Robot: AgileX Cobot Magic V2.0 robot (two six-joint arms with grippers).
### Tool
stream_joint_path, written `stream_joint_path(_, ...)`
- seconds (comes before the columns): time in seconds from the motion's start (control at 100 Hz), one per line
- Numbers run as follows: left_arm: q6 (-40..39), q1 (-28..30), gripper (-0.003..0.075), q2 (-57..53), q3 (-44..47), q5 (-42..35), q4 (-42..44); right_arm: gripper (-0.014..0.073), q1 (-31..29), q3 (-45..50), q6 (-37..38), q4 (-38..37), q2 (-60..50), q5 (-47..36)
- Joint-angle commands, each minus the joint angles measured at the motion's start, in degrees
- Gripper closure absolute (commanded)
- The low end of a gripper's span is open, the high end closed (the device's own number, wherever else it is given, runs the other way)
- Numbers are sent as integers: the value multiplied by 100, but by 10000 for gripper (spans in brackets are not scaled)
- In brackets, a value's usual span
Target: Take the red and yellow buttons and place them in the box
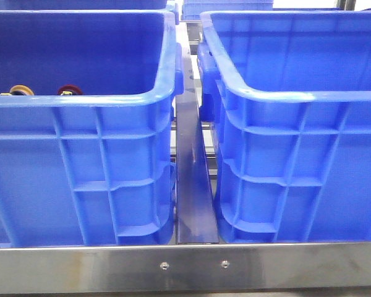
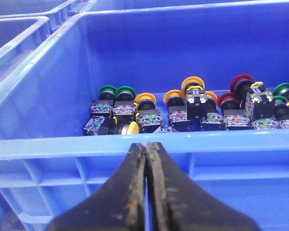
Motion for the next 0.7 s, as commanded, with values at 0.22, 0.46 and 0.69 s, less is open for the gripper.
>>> stream_joint_path(0.22, 0, -9, 741, -176, 117, -646, -80, 696, -4, 27, -38, -3, -131, -470)
stream_joint_path(0.46, 0, -9, 741, -176, 71, -1204, -103, 696, -4, 27, -38, -3, -131, -470)
stream_joint_path(0.69, 0, -21, 741, -176, -856, -466, -116, 696, -4, 27, -38, -3, -131, -470)
